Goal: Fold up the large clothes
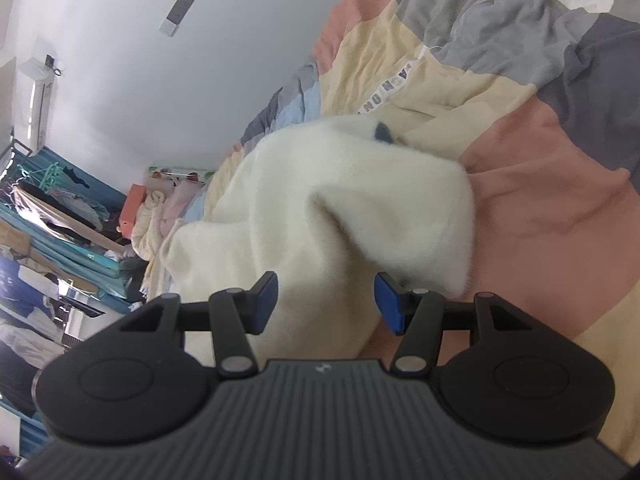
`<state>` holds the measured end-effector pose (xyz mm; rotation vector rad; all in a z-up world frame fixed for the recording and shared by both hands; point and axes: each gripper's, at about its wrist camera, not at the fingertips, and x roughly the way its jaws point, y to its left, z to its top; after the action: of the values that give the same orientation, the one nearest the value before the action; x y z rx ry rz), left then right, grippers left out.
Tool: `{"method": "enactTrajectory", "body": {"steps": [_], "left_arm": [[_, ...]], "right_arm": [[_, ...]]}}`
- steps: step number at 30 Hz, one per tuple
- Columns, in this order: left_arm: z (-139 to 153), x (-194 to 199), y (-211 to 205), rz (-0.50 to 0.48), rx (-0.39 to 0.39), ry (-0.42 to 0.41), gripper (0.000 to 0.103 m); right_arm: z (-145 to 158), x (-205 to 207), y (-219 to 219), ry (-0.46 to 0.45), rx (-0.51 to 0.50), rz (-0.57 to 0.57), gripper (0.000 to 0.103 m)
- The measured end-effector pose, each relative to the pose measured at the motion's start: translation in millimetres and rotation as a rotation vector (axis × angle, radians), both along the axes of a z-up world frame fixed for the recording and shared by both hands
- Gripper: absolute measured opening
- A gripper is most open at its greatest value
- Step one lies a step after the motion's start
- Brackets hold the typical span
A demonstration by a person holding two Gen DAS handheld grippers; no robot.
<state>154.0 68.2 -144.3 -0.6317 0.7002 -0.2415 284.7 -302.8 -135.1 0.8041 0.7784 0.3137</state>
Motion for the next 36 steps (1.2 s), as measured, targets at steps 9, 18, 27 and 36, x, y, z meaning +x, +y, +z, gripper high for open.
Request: {"method": "enactTrajectory", "body": {"steps": [9, 18, 27, 36], "left_arm": [[-17.0, 22.3, -20.1, -0.088, -0.057, -0.007, 0.063], [1.4, 12.9, 3.9, -0.164, -0.217, -0.160, 0.013], [7.5, -0.1, 55.7, -0.131, -0.543, -0.291, 0.012], [-8.8, 4.9, 70.8, -0.058, -0.583, -0.219, 0.013]], "right_arm": [[-4.5, 6.6, 3.0, -0.014, -0.005, 0.032, 0.057], [-8.0, 13.4, 9.2, -0.029, 0.023, 0.056, 0.057], [-7.5, 8.0, 17.2, -0.106, 0.294, 0.166, 0.087], [12.7, 1.9, 22.6, -0.252, 0.440, 0.284, 0.087]]}}
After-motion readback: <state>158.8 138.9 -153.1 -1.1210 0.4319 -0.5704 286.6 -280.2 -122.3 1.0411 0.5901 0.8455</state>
